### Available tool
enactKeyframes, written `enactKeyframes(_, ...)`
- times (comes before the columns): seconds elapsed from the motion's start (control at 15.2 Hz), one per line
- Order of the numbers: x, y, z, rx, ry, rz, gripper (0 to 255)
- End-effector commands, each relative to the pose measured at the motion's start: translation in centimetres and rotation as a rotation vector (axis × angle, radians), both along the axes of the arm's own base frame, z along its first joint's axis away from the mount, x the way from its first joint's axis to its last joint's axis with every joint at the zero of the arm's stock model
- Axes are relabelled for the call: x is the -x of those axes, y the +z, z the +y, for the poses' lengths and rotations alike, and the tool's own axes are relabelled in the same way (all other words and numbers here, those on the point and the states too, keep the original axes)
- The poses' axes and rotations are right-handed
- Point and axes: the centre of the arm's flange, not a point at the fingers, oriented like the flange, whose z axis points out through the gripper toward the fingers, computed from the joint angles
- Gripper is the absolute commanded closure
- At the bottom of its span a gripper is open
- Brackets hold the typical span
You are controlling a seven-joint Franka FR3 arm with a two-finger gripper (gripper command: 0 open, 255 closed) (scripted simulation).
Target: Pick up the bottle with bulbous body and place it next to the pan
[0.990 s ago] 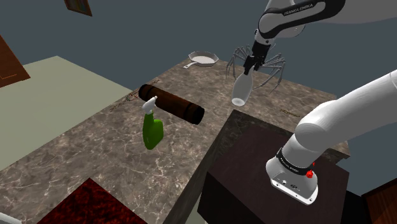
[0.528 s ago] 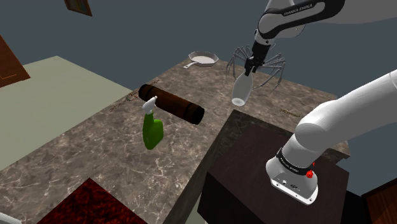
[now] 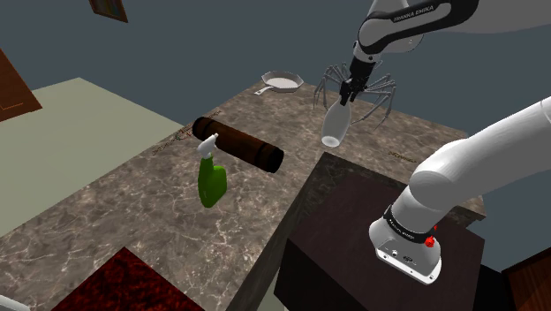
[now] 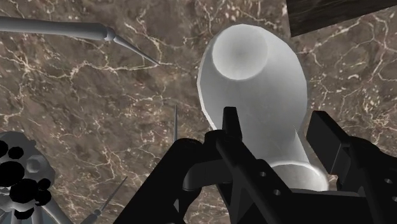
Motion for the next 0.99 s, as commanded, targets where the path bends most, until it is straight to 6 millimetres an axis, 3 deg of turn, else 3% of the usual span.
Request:
enactKeyframes(0.0, 0.0, 0.0, 0.0, 0.0, 0.0, 0.001, 255)
enactKeyframes(0.92, 0.0, 7.4, 0.0, 0.0, 0.0, 0.001, 255)
